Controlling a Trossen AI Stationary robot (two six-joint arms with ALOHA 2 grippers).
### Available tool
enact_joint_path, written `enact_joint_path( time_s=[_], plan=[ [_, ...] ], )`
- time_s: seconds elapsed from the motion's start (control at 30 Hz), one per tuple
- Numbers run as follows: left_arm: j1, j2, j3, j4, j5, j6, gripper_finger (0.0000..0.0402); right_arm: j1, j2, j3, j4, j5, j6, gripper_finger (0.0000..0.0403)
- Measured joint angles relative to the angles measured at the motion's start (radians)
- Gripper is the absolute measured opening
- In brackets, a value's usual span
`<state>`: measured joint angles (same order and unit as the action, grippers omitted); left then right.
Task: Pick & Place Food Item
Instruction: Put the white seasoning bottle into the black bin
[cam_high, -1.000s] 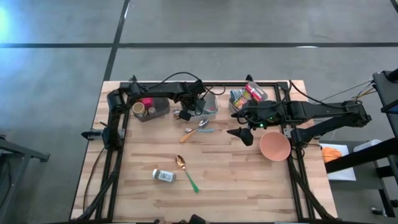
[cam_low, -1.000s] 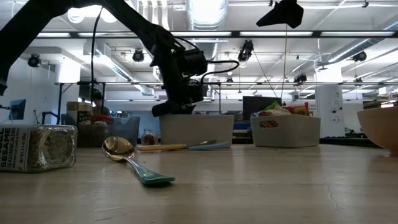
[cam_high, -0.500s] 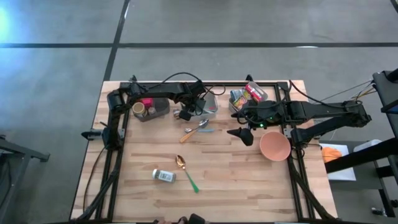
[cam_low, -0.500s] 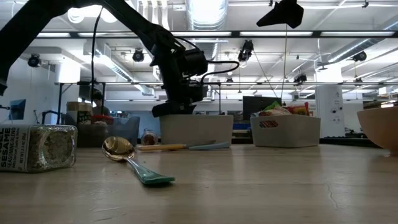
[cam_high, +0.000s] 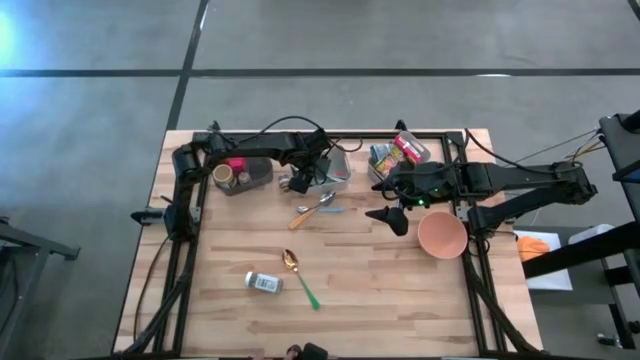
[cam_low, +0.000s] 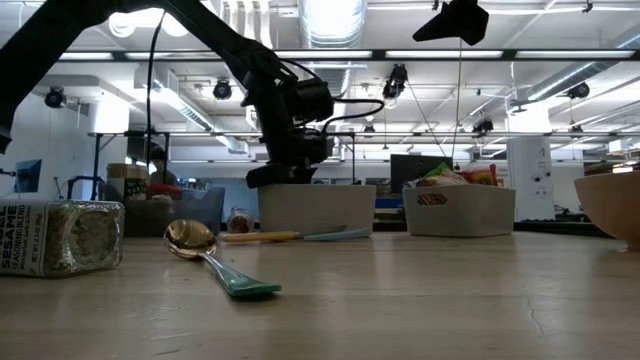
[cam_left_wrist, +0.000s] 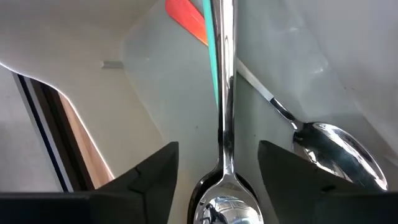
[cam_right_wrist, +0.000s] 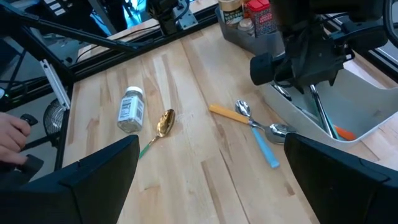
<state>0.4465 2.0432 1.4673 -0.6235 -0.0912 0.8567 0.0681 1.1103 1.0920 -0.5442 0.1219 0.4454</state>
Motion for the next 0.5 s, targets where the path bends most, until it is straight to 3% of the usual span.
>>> enact_joint_path(
  time_s=[0.17, 0.5],
  plan=[
    [-0.003, -0.010, 0.007, -0.006, -0.030, -0.024, 0.0243, 0.000, 0.000, 0.000, 0.000, 0.000, 0.000, 0.0398],
    [-0.013, -0.082, 0.100, -0.074, -0.042, -0.217, 0.0244, 0.000, 0.000, 0.000, 0.000, 0.000, 0.000, 0.0398]
  ],
)
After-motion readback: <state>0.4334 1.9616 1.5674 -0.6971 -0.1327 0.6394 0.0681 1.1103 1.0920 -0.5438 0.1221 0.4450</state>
